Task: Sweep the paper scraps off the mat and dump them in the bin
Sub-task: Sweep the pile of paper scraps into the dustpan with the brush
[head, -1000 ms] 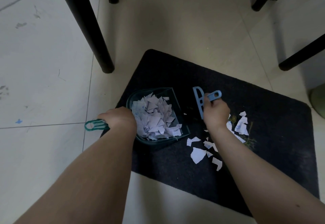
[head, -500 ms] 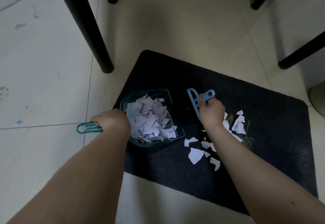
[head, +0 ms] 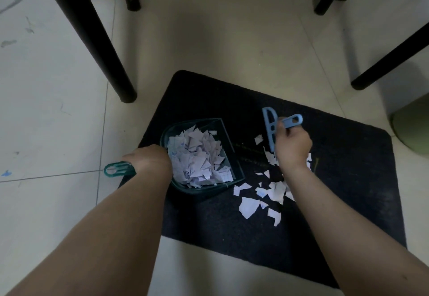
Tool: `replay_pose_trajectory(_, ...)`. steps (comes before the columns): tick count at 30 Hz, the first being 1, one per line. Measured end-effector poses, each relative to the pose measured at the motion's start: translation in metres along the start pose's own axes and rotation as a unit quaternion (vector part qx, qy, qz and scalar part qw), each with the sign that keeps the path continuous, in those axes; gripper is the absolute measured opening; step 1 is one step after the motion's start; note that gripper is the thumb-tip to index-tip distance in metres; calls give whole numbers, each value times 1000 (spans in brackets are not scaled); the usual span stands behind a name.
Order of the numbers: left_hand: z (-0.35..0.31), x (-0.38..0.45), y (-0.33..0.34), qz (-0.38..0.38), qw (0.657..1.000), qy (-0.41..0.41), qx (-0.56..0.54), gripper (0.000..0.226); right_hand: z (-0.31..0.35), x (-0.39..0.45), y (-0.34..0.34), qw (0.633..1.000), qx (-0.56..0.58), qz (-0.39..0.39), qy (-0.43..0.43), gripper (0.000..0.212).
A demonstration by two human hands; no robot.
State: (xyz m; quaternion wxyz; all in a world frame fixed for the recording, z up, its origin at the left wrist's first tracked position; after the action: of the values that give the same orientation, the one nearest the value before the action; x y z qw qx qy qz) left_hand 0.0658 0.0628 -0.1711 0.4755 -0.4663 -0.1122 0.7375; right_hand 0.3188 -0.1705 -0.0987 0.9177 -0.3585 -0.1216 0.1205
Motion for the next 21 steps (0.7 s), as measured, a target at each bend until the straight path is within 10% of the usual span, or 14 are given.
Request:
replay_pose_trajectory(6,-30,-15,-25,-141,980,104,-95,31,-34,17,-14,994,-104,41,12,30)
replay_pose_trajectory(14,-48,-10,-20,-51,998,39,5,43,-25,-8,30,993,-28,110,18,31)
replay_pose_trajectory(21,-52,-14,-21,-45,998,45,16,40,-33,9,-15,997,-64,-7,38,32)
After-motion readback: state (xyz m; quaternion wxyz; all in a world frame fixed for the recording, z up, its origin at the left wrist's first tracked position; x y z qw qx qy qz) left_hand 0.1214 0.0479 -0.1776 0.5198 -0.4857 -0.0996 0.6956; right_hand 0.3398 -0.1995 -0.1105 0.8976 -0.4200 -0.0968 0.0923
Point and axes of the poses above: each hand's wrist, its own x-axis towards the middle knuckle, its own y-axis out of the palm, z = x × y, the point moved 8 cm from there along x, towards the middle knuckle, and after that the axes turned 14 degrees about -y, right-handed, at the moved point
